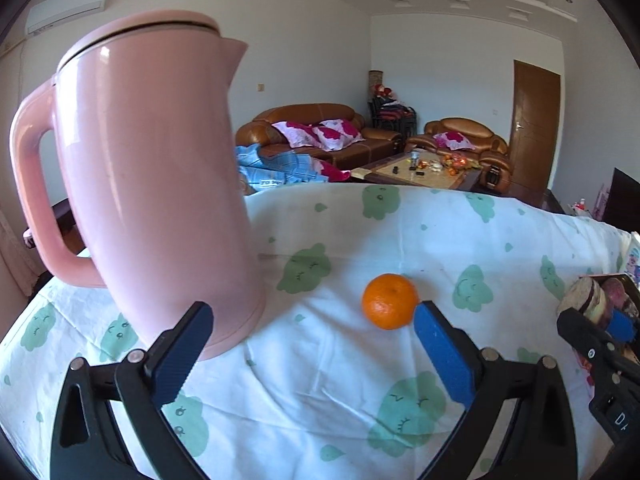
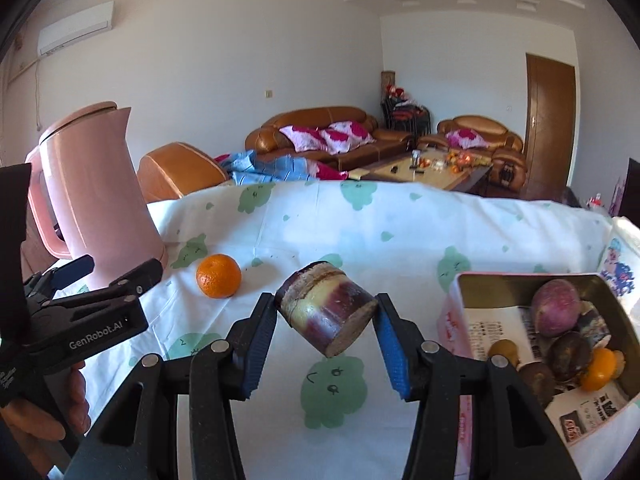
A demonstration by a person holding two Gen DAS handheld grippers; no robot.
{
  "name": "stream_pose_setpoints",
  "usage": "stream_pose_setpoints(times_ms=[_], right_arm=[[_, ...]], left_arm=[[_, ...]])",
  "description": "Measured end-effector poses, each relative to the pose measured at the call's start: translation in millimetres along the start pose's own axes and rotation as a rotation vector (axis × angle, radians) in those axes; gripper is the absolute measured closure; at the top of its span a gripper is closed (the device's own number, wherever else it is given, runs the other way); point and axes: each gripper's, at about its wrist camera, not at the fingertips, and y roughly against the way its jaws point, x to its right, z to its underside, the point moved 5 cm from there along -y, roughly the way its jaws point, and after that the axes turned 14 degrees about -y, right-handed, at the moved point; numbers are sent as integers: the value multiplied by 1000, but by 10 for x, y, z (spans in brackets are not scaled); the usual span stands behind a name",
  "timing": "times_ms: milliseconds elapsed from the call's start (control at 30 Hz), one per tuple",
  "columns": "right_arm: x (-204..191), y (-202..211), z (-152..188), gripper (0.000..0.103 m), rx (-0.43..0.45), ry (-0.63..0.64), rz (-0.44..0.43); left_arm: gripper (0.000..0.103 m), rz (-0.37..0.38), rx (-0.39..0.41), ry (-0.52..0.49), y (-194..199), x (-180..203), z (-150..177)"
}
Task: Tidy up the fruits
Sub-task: 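Close the left tool on the orange while the right tool lifts the striped can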
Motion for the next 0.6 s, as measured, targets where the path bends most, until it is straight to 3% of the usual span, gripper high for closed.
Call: stream_pose_setpoints(times_ms=[100, 233, 333, 433, 600], right_arm=[[5, 56, -45, 51, 47, 33, 15], [66, 39, -79, 51, 42, -7, -2], [80, 18, -73, 51, 44, -18, -3], [73, 22, -65, 51, 42, -19, -11], [58, -3, -65, 51, 37, -17, -24]], left_arm=[[2, 6, -5, -6, -32, 97, -66], [12, 79, -75, -30, -250, 306, -256], [24, 64, -144, -69, -536, 432, -364], [26, 69, -212, -76, -816, 516, -366], [39, 99, -331, -65, -1149, 594, -222]])
